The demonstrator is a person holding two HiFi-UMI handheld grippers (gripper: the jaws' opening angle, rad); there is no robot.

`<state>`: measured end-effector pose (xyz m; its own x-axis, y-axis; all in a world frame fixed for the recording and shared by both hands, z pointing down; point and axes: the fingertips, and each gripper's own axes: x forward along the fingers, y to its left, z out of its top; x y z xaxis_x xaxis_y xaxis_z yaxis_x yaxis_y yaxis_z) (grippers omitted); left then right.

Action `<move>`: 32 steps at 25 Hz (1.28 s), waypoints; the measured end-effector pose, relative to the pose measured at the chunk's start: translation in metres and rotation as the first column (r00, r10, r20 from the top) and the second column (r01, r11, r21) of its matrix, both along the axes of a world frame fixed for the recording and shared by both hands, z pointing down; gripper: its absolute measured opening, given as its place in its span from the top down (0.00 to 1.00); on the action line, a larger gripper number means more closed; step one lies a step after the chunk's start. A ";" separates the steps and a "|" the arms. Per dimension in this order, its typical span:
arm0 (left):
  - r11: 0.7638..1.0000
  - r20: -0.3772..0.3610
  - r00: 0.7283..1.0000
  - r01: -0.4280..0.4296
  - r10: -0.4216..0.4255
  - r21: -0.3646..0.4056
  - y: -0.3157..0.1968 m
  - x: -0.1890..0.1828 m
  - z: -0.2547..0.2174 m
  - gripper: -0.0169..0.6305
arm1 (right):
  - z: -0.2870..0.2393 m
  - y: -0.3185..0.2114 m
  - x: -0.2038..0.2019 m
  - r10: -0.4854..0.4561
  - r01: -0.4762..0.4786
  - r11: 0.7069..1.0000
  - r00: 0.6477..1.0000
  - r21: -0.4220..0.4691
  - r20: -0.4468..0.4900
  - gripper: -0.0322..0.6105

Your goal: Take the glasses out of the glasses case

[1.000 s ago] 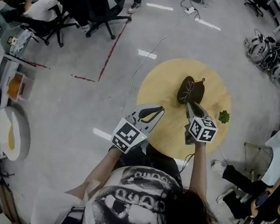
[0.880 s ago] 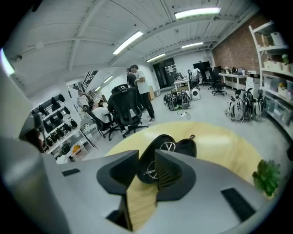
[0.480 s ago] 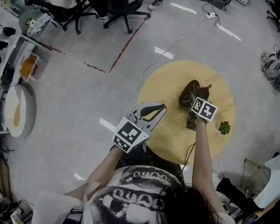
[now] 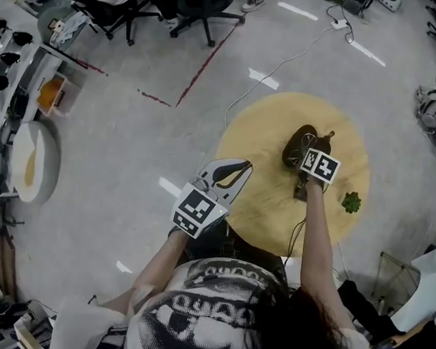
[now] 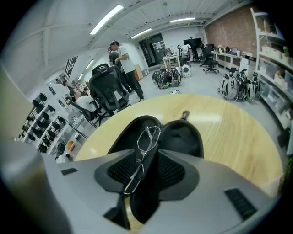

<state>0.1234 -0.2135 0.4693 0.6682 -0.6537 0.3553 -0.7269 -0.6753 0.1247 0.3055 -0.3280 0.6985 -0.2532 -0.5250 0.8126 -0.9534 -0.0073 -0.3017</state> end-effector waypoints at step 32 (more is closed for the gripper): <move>1.000 -0.022 0.999 -0.031 0.031 -0.001 0.020 -0.065 0.003 0.94 | -0.108 0.041 -0.040 0.064 -0.142 0.957 0.953 0.251 0.297 0.94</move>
